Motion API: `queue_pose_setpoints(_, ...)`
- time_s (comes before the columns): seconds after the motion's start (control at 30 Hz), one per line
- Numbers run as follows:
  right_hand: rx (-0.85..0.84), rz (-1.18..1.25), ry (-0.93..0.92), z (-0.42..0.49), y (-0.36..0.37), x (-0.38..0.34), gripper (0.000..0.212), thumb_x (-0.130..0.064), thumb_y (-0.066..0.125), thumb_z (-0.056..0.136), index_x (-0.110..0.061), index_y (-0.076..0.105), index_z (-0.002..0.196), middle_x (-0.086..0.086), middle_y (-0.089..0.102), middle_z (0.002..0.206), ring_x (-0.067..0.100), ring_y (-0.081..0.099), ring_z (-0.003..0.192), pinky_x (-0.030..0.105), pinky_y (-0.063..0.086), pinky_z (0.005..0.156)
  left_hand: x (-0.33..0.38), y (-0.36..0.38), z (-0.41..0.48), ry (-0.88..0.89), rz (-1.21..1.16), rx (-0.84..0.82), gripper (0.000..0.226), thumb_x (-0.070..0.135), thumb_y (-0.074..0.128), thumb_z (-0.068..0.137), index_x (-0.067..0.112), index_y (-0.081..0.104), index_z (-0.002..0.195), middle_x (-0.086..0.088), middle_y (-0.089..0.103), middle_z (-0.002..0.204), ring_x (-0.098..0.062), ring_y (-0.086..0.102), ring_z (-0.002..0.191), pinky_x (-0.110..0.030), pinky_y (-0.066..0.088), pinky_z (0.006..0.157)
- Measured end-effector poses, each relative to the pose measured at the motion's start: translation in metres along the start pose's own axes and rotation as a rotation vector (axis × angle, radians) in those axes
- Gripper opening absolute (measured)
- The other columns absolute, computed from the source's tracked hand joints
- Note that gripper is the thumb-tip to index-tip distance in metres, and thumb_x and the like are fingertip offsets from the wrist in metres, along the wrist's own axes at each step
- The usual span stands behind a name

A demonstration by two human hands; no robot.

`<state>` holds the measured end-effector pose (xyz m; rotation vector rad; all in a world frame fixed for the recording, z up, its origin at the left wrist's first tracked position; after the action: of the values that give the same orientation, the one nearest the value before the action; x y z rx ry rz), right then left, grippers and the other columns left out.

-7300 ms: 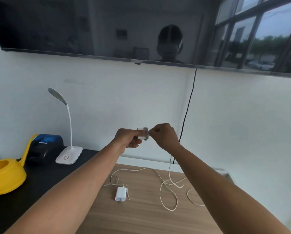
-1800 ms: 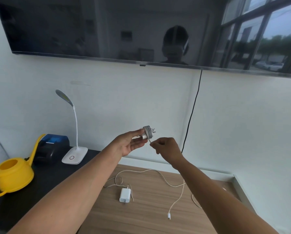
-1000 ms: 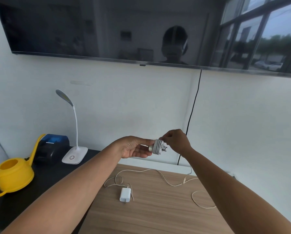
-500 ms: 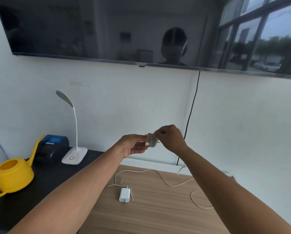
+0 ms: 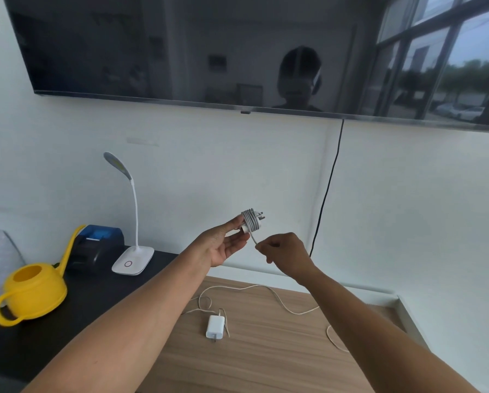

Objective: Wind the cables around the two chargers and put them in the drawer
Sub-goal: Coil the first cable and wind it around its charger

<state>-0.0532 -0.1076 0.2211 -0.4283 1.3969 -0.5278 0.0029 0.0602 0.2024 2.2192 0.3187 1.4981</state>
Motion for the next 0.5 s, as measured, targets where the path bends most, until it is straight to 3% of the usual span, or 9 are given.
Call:
queue_pose_setpoints(0.17,-0.054,0.095,0.095,0.003,-0.002,0.017,0.013,-0.025,0.067,0.085,-0.016,0.077,0.087,0.001,0.062,0.057,0.012,0.035,0.037,0.017,0.026,0.034,0.0,0.004,-0.006,-0.067,0.08,-0.072,0.045,0.036,0.083,0.066,0.01,0.067,0.099,-0.009,0.074,0.08,-0.013,0.071,0.066,-0.017,0.054,0.048)
queue_pose_setpoints(0.43,0.008,-0.034,0.161,0.018,-0.022,0.029,0.022,-0.026,0.069,0.081,-0.018,0.066,0.06,-0.001,0.057,0.052,0.011,0.036,0.037,0.017,0.028,0.038,-0.003,0.01,-0.012,-0.095,0.335,-0.2,0.044,0.03,0.08,0.068,0.005,0.066,0.102,-0.014,0.072,0.078,-0.019,0.071,0.067,-0.029,0.061,0.063)
queue_pose_setpoints(0.5,0.029,-0.058,0.154,0.022,-0.028,0.026,0.019,-0.023,0.068,0.08,-0.017,0.067,0.062,0.0,0.057,0.053,0.013,0.037,0.04,0.018,0.029,0.038,-0.005,0.01,-0.012,-0.105,0.396,-0.215,0.04,0.027,0.079,0.072,0.004,0.066,0.102,-0.015,0.072,0.08,-0.019,0.071,0.068,-0.029,0.061,0.064)
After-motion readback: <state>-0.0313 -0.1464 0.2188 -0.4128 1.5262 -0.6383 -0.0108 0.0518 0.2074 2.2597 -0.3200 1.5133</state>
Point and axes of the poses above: each hand's wrist, its own z-axis towards the middle knuckle, its own y-axis out of the palm, x = y × z, the point moved 3 cm from there along z, towards the middle knuckle
